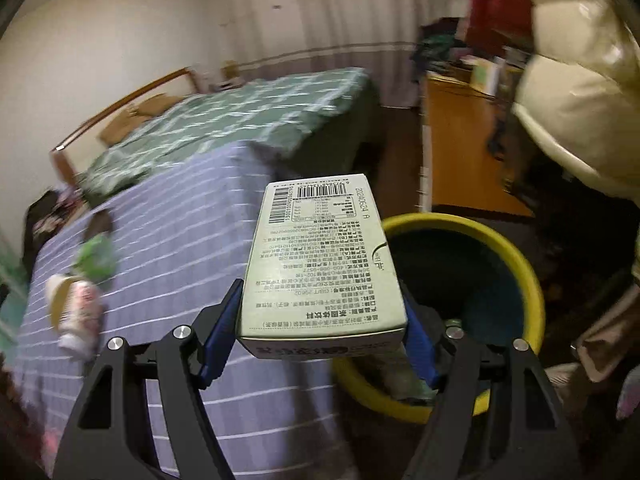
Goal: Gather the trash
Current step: 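Carry the box over the bin and open the right gripper, then grasp the white paper cup with the left gripper and lift it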
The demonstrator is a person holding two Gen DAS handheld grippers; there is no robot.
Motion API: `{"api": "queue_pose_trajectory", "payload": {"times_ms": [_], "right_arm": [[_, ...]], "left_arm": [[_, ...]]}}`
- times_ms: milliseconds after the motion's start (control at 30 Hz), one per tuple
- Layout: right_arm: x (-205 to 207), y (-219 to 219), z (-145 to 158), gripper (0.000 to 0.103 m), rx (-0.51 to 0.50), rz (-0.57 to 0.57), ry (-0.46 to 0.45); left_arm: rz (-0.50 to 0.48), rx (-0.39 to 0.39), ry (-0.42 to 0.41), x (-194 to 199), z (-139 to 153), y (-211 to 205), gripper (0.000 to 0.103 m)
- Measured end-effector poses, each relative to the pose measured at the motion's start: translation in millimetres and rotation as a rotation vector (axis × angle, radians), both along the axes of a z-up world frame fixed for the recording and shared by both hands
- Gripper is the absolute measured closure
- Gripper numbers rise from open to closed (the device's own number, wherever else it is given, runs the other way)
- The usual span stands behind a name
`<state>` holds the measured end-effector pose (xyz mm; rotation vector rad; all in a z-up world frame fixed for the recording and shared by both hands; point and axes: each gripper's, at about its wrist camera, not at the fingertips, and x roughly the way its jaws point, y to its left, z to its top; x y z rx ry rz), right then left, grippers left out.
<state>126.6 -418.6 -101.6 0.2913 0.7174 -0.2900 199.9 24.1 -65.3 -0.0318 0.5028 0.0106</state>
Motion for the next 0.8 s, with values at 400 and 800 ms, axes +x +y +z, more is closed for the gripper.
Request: {"api": "queue_pose_trajectory", "payload": {"times_ms": [400, 800], "right_arm": [[-2, -43, -24, 0.024, 0.047, -0.185, 0.014], [59, 69, 26, 0.018, 0.053, 0.108, -0.170]], "left_arm": [[-0.007, 0.003, 0.014, 2, -2, 1, 0.005], [-0.174, 0.027, 0.020, -2, -4, -25, 0.005]]}}
